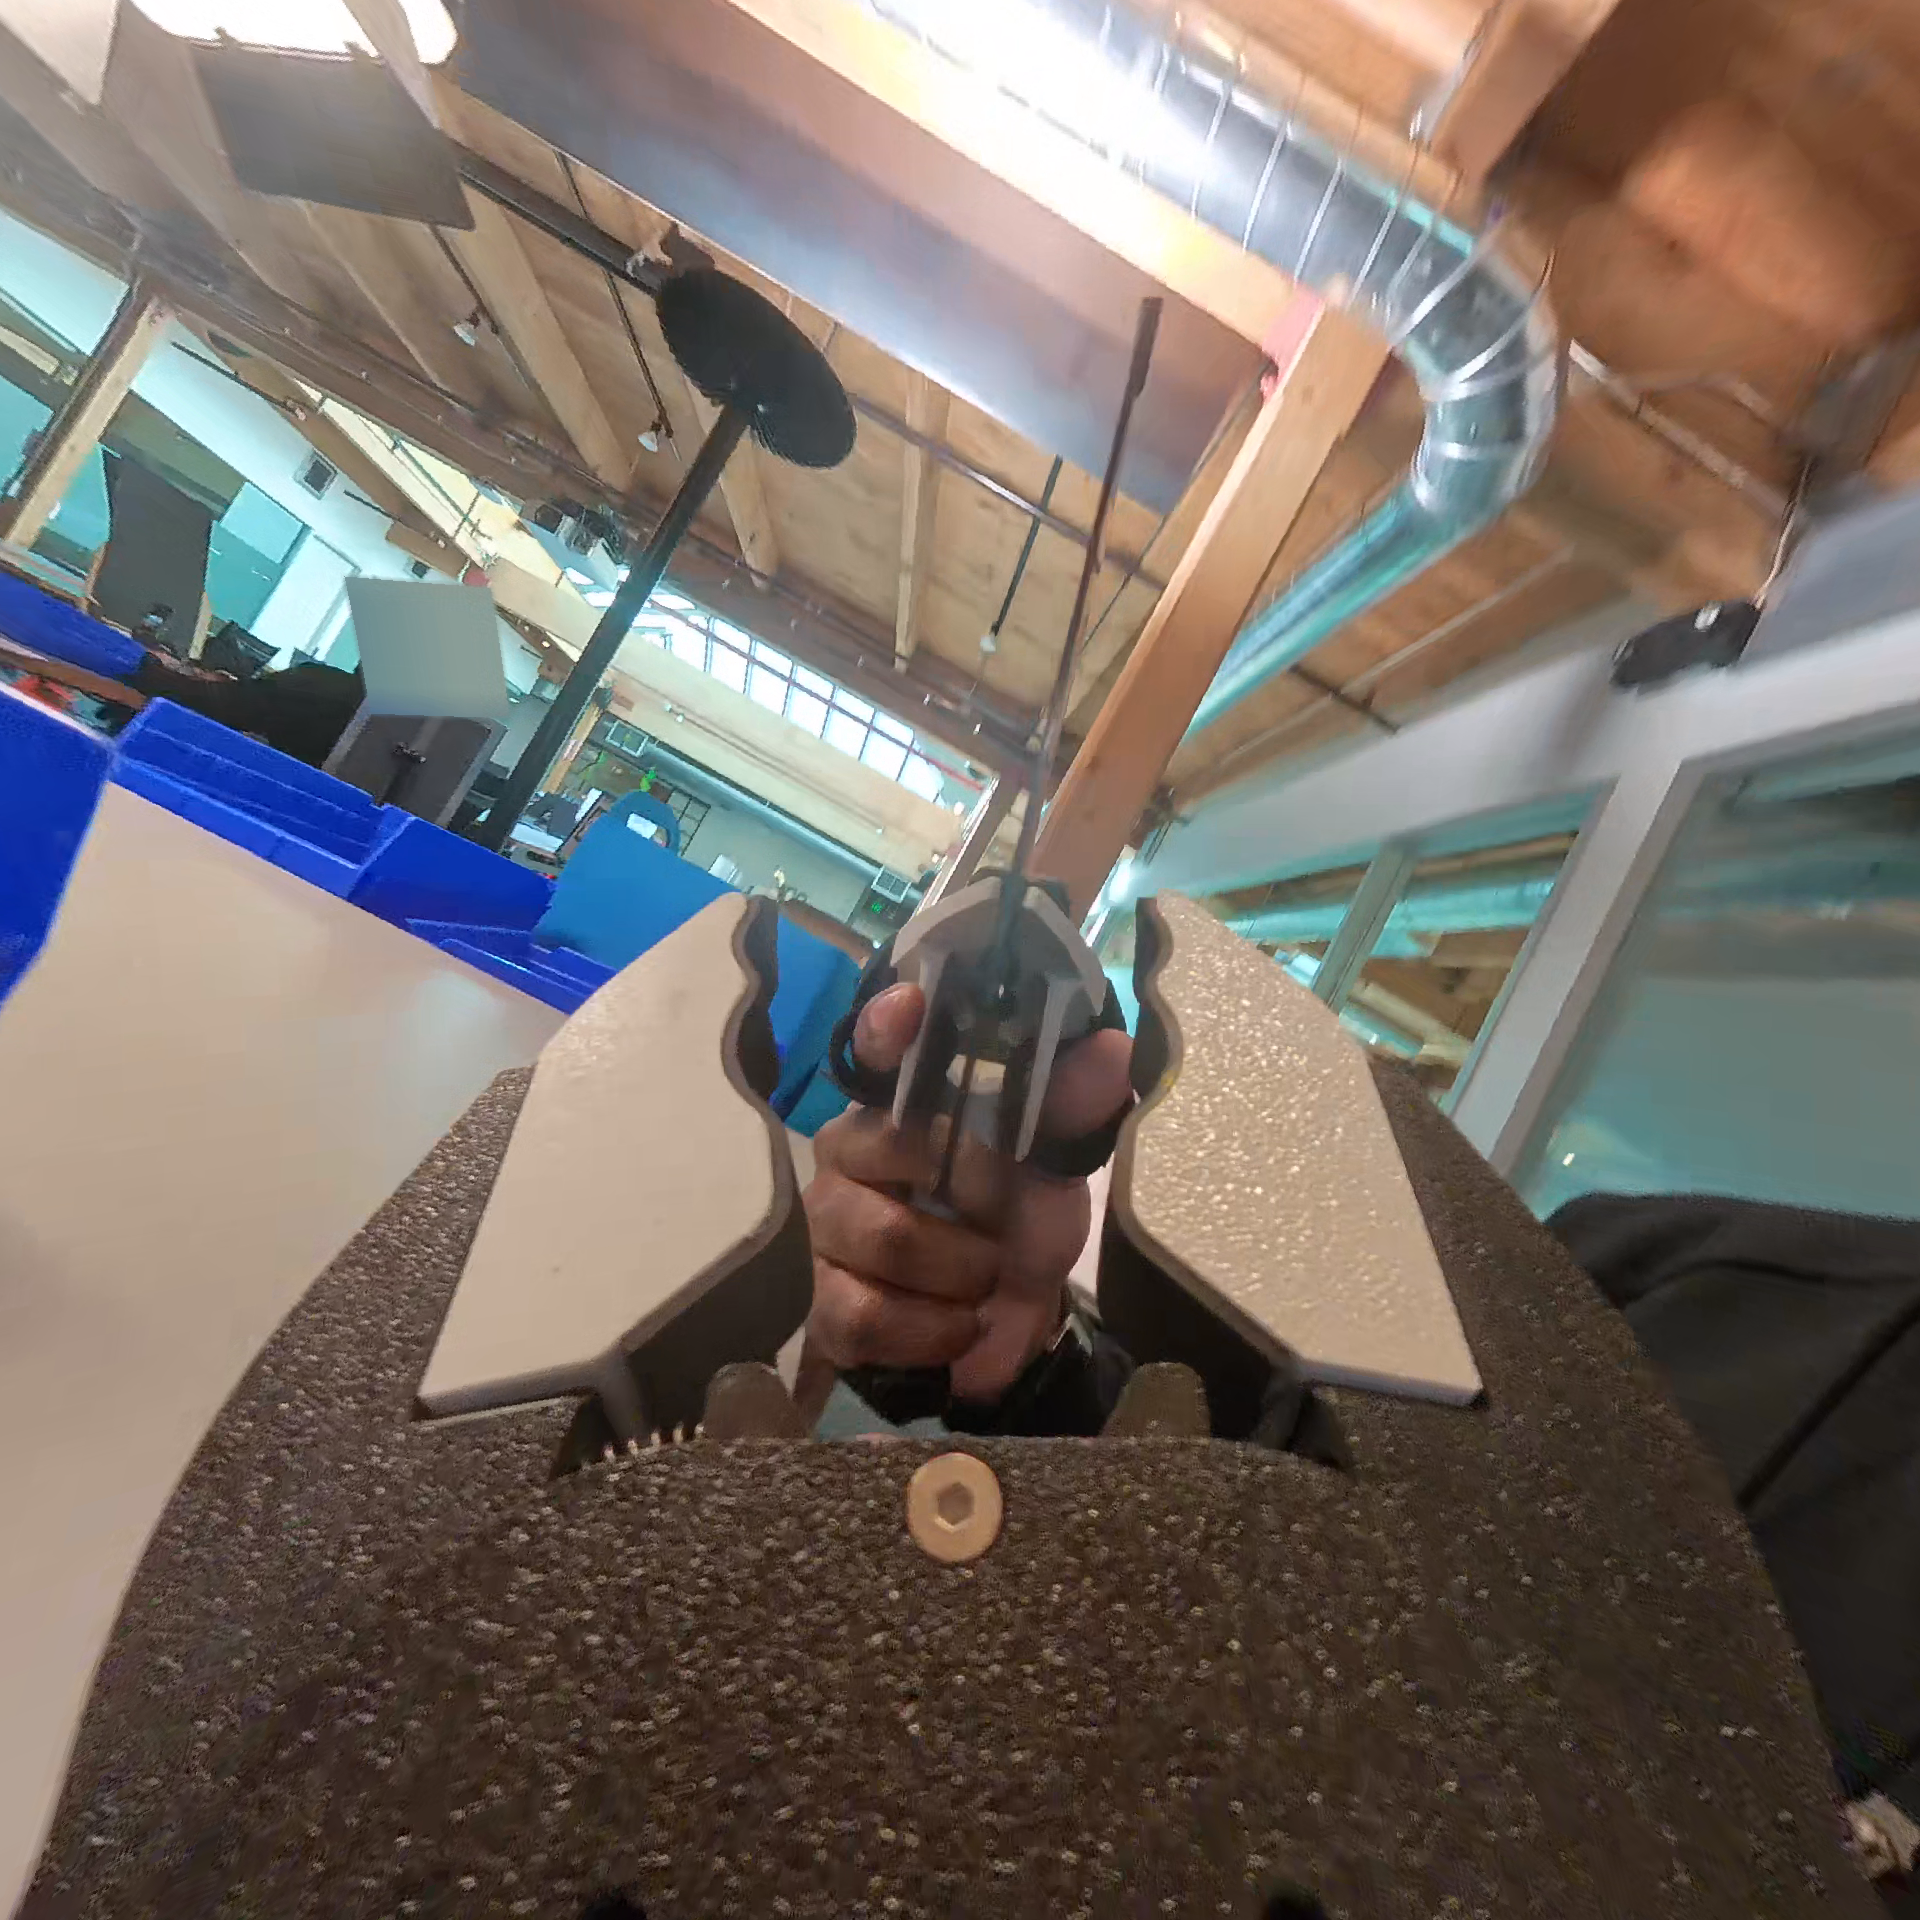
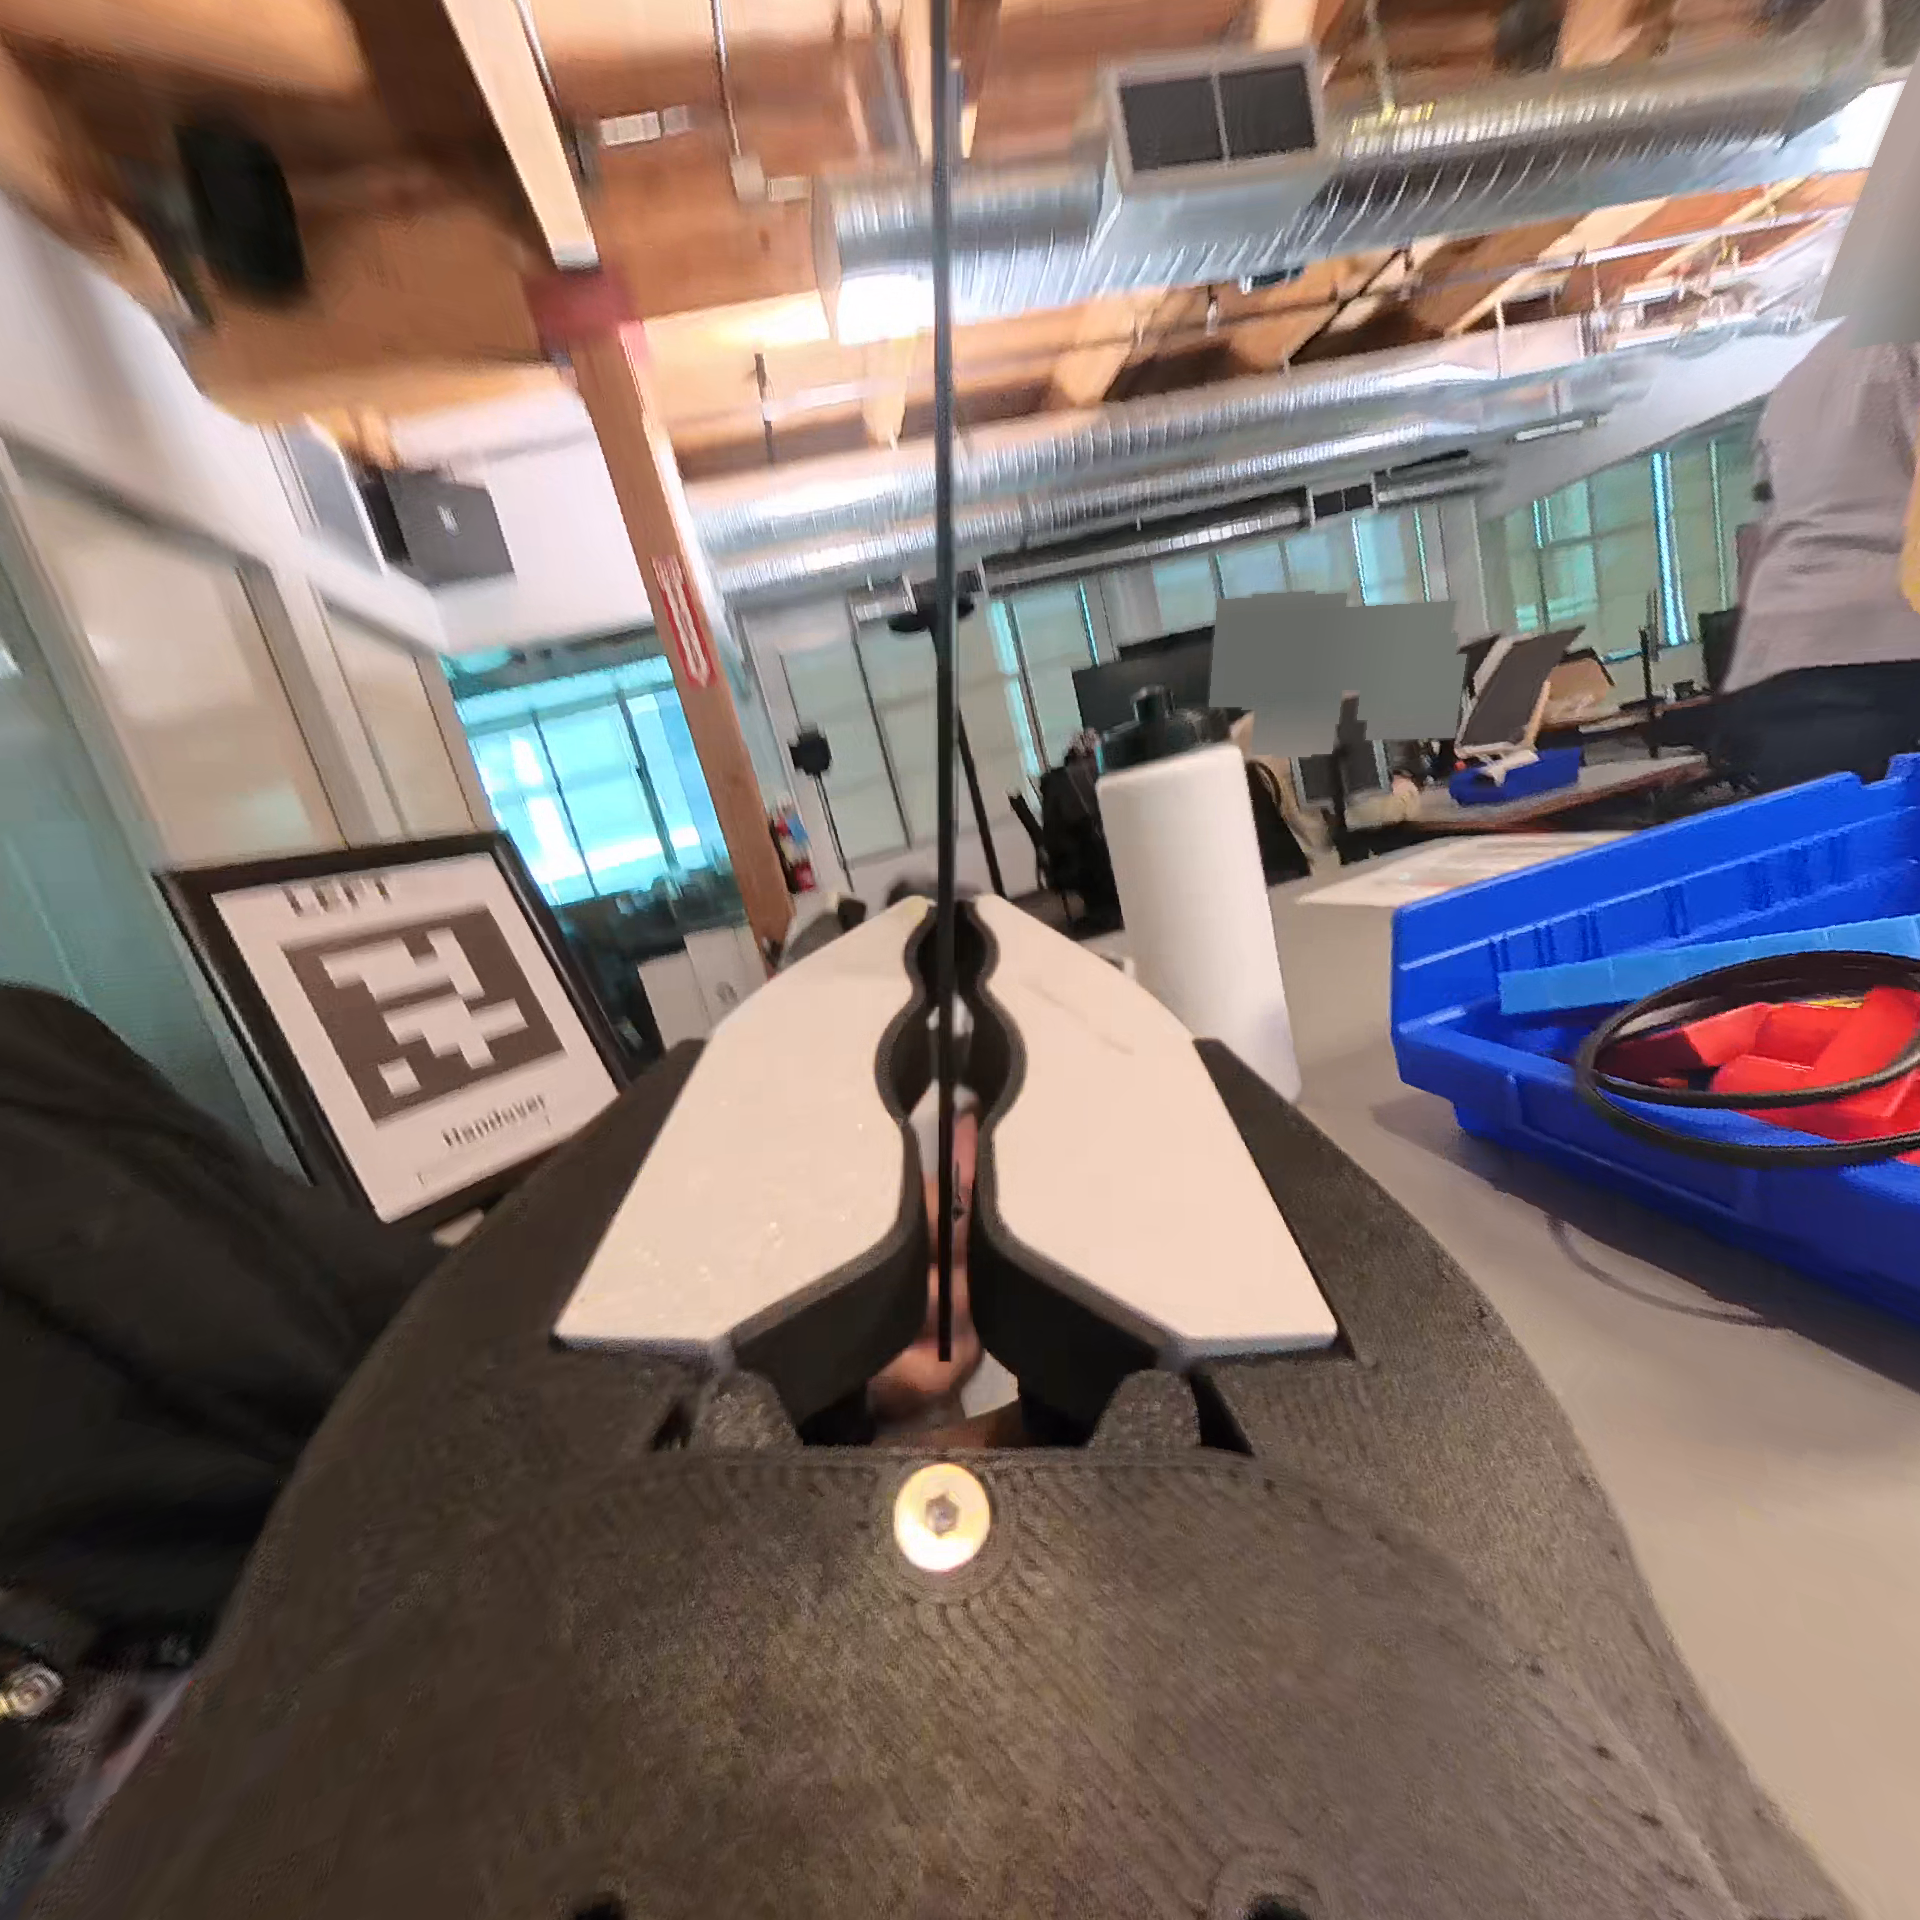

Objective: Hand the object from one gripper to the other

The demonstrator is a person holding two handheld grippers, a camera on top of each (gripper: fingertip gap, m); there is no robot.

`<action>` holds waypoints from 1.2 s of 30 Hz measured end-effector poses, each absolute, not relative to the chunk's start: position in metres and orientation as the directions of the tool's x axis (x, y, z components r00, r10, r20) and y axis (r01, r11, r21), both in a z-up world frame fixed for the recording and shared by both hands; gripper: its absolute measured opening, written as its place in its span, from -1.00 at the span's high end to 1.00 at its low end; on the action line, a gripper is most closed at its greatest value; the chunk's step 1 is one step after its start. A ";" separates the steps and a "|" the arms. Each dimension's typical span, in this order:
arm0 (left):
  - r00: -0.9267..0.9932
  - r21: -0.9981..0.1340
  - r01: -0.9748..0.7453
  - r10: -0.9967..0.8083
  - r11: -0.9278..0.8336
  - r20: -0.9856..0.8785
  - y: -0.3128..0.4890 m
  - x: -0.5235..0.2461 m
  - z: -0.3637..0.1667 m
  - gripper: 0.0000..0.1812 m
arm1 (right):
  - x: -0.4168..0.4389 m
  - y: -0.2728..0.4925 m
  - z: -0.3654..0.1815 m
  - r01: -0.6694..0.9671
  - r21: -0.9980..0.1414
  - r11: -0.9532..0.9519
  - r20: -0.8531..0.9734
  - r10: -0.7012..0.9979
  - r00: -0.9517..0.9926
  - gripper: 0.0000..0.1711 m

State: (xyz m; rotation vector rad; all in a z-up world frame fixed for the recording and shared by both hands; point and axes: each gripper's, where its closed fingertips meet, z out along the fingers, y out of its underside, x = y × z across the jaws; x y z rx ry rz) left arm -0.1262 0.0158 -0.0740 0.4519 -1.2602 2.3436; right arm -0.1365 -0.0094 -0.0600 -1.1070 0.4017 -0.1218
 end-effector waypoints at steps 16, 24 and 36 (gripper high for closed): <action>-0.853 -0.622 -0.493 0.196 -0.608 0.484 -0.007 -0.144 -0.080 0.97 | -0.126 -0.007 -0.064 -0.072 -0.862 0.502 -0.306 -0.401 0.864 0.93; -0.777 -0.880 0.317 -0.629 -0.354 -0.026 0.023 -0.119 -0.075 0.97 | -0.107 -0.015 -0.075 -0.109 -0.890 0.442 -0.365 -0.550 0.752 0.48; 0.176 -0.358 0.752 -0.692 0.553 -0.700 0.020 -0.132 -0.079 0.97 | -0.129 -0.002 -0.054 -0.186 -0.856 0.483 -0.438 -0.486 0.756 0.27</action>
